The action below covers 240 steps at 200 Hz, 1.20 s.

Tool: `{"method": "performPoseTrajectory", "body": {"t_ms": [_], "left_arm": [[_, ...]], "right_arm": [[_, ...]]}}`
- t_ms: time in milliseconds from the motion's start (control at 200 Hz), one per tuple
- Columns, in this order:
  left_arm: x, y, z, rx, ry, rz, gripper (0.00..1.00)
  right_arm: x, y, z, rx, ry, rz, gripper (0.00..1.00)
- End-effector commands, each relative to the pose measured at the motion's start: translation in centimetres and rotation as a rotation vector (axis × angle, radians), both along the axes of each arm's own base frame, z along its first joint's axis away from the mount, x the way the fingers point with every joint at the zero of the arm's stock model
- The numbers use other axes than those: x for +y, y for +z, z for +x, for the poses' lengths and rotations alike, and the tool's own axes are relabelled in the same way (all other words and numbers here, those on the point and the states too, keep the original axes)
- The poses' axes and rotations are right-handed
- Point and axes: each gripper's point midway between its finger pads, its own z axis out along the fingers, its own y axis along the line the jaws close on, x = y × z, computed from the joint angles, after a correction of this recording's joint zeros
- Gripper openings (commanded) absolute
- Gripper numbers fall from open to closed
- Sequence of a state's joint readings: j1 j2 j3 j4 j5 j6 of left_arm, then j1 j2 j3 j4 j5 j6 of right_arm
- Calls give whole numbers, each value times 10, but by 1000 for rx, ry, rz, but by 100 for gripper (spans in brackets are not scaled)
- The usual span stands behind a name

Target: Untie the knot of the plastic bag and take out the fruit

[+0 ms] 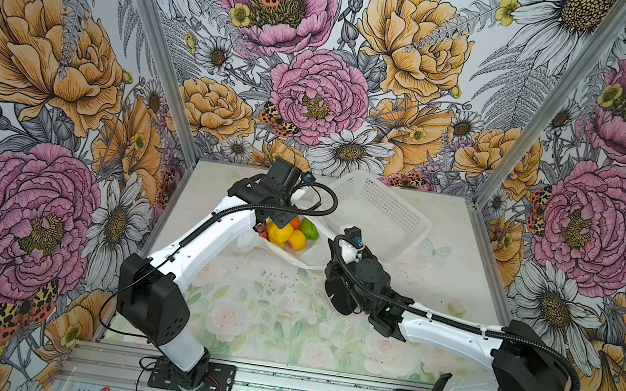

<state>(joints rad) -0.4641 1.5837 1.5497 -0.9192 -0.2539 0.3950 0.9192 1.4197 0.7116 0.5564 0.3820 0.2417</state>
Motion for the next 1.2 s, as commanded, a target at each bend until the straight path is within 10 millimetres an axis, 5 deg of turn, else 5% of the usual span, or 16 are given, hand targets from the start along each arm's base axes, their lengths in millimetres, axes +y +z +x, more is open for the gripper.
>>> {"method": "performPoseTrajectory", "body": {"t_ms": [0,225,325,545,746,976,1196], "left_arm": [[25,10,5,-56,77,56,44],[66,17,13,-62,176,23,50],[70,22,13,-62,173,-38,49],[60,31,20,-79,156,-59,0],[83,89,53,-224,272,-81,0],[81,159,79,-394,293,-113,0],[119,170,81,-462,460,-94,0]], "right_arm": [[-16,25,2,-46,-46,94,0],[-28,25,5,-41,-69,114,0],[-29,25,5,-40,-68,119,0],[-23,29,1,-48,-23,127,0],[-15,26,3,-37,1,119,0],[7,14,15,19,29,65,0],[18,-11,38,109,-13,-18,0]]}}
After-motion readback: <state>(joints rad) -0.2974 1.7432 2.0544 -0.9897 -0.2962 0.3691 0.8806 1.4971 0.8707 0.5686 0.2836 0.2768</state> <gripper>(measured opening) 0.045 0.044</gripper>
